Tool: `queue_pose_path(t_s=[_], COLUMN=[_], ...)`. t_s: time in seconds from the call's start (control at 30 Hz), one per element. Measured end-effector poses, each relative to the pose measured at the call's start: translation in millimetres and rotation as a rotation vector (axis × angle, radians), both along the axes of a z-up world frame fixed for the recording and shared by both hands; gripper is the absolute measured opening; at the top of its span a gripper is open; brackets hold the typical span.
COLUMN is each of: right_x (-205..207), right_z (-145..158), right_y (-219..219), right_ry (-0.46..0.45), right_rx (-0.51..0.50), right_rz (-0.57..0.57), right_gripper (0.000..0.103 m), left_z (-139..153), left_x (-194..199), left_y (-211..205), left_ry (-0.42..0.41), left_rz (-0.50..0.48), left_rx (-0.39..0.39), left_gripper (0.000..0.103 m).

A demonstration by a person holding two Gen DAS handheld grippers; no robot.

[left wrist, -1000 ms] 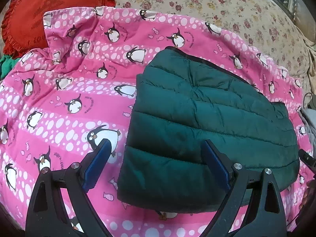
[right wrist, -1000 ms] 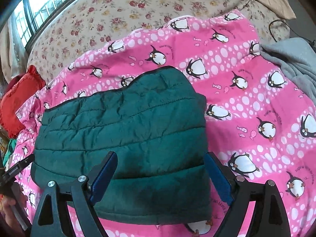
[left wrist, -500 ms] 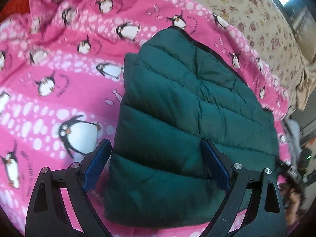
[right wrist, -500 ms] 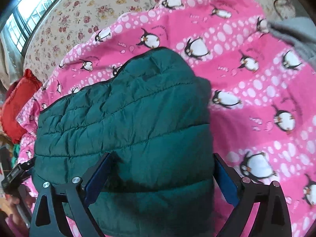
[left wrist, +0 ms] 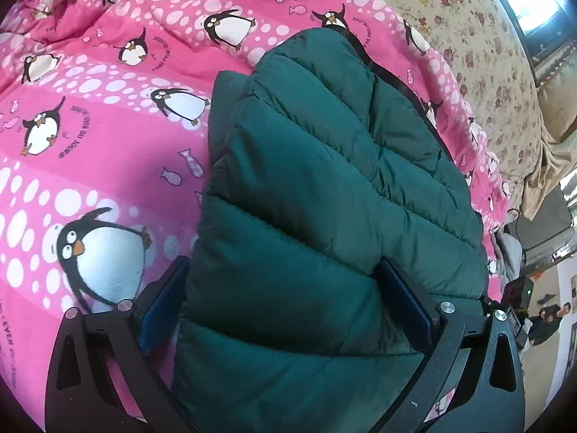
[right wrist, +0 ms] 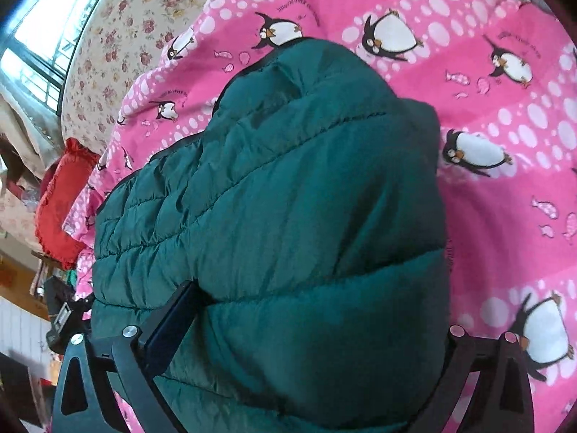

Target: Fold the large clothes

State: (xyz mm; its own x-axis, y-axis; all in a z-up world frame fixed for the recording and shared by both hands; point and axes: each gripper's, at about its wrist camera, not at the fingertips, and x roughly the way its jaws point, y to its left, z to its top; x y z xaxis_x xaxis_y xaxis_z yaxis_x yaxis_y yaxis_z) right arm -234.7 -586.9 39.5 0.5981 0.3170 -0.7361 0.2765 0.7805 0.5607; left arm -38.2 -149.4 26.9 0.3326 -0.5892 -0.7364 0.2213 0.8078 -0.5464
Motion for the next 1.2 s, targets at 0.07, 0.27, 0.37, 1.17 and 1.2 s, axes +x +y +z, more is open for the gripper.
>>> queue_pose_path(t_s=[0.07, 0.27, 0.37, 1.17, 1.2], right_x=[0, -12, -27, -136, -142], right_z=[0, 25, 45, 67, 78], right_y=[1, 12, 12, 53, 55], right_ry=[-0.002, -0.068, -0.123, 0.001, -0.022], right_rx=[0.011, -0.031, 0.026, -0.232, -0.268], right_rz=[-0.003, -0.006, 0.001, -0.116, -0.123], right_gripper=[0.103, 0.06, 0.047, 0.08, 0.08], left_z=[0, 20, 35, 44, 49], left_x=[0, -20, -33, -159, -167], left_y=[-2, 1, 10, 61, 62], left_ry=[0.002, -0.044, -0.044, -0.132, -0.166], left_rz=[-0.012, -0.08, -0.107, 0.051, 0.061], left_rx=[-0.002, -0.048, -0.075, 0.182, 0.201], left_gripper=[0.101, 0.057, 0.049, 0.1, 0.1])
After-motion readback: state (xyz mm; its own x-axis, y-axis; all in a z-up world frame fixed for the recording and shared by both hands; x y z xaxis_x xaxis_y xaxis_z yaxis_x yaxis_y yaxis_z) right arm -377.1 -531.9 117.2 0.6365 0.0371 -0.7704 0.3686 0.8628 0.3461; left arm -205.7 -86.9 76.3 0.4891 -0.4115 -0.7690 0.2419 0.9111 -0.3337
